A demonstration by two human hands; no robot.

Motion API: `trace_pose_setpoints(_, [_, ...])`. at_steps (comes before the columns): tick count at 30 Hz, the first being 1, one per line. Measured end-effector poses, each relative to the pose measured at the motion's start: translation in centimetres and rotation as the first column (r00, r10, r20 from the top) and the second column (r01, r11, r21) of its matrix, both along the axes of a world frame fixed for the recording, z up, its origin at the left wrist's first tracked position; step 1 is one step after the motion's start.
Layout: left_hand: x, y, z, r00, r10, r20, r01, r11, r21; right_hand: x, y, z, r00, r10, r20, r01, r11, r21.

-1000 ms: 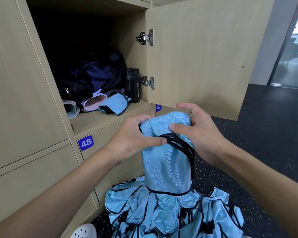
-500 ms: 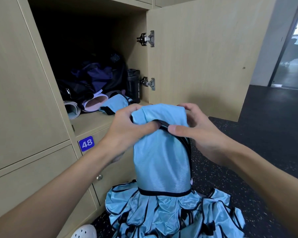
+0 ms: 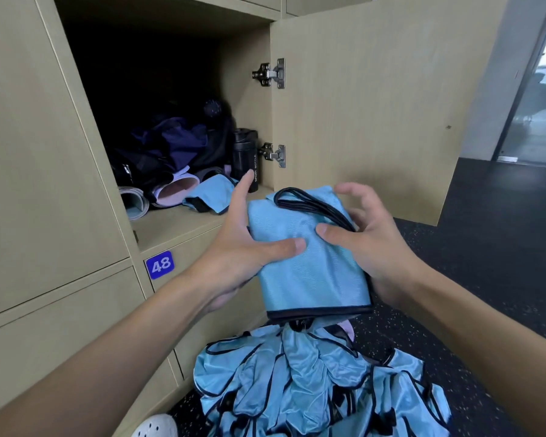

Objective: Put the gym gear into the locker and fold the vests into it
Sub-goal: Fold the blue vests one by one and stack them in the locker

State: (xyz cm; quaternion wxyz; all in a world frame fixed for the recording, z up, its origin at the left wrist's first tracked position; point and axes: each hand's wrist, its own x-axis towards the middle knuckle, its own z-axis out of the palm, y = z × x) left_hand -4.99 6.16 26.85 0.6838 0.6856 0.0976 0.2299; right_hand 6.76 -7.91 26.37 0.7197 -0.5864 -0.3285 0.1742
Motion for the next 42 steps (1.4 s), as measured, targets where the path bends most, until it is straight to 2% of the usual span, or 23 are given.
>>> trace_pose_setpoints(8, [-0.7, 0.2, 0.4, 0.992, -0.104, -0.069, 0.118, 0.966, 0.232, 0.0, -0.3, 0.4, 0.999, 0.010, -0.050, -0.011, 1.000, -0.024])
trace_pose_setpoints(11, [-0.8, 0.7, 0.7, 0.996, -0.046, -0.080, 0.069, 0.951, 0.302, 0.4, -1.0, 0.8, 0.985, 0.165, -0.038, -0.169, 0.979, -0.115])
trace_pose_setpoints(14, [-0.8, 1.0, 0.7, 0.996, 0.008, -0.083, 0.023, 0.934, 0.357, 0.6, -1.8, 1.4, 0.931, 0.358, 0.071, -0.329, 0.908, -0.258])
trace_pose_setpoints(17, [-1.0, 1.0, 0.8, 0.997, -0.007, -0.082, 0.036, 0.934, 0.356, 0.8, -2.3, 2.0, 0.877, 0.411, 0.248, -0.288, 0.863, -0.415])
trace_pose_setpoints(19, [-1.1, 1.1, 1.0, 0.995, -0.042, -0.086, 0.069, 0.936, 0.346, 1.0, -2.4, 2.0, 0.852, 0.425, 0.306, -0.253, 0.846, -0.469])
trace_pose_setpoints(22, [-1.1, 1.2, 1.0, 0.995, -0.057, -0.086, 0.084, 0.934, 0.348, 1.0, -2.3, 1.8, 0.847, 0.328, 0.419, -0.086, 0.861, -0.501])
trace_pose_setpoints(27, [-1.1, 0.5, 0.9, 0.989, -0.092, -0.113, 0.127, 0.926, 0.354, 1.0, -2.1, 1.6, 0.837, 0.191, 0.512, 0.038, 0.914, -0.403])
trace_pose_setpoints(30, [-0.7, 0.6, 0.5, 0.994, 0.069, -0.085, -0.013, 0.845, 0.535, 1.2, -2.0, 1.3, 0.868, 0.111, 0.484, 0.064, 0.942, -0.330])
trace_pose_setpoints(33, [-0.6, 0.6, 0.2, 0.996, 0.078, 0.038, -0.087, 0.901, 0.424, 1.2, -1.5, 0.7, 0.935, 0.054, 0.350, 0.035, 0.969, -0.244])
trace_pose_setpoints(36, [0.0, 1.4, -0.3, 0.991, 0.078, 0.108, -0.117, 0.901, 0.419, 1.6, -0.2, 0.2, 0.976, 0.014, 0.217, 0.020, 0.988, -0.155])
trace_pose_setpoints(40, [1.8, 3.2, -1.4, 0.966, 0.202, 0.163, -0.242, 0.929, 0.282, 2.8, 3.5, -0.1, 0.975, -0.098, 0.198, 0.115, 0.991, -0.073])
trace_pose_setpoints(42, [2.9, 5.0, -1.8, 0.947, 0.277, 0.162, -0.307, 0.930, 0.200, 3.5, 5.7, -0.4, 0.972, -0.079, 0.222, 0.095, 0.993, -0.065])
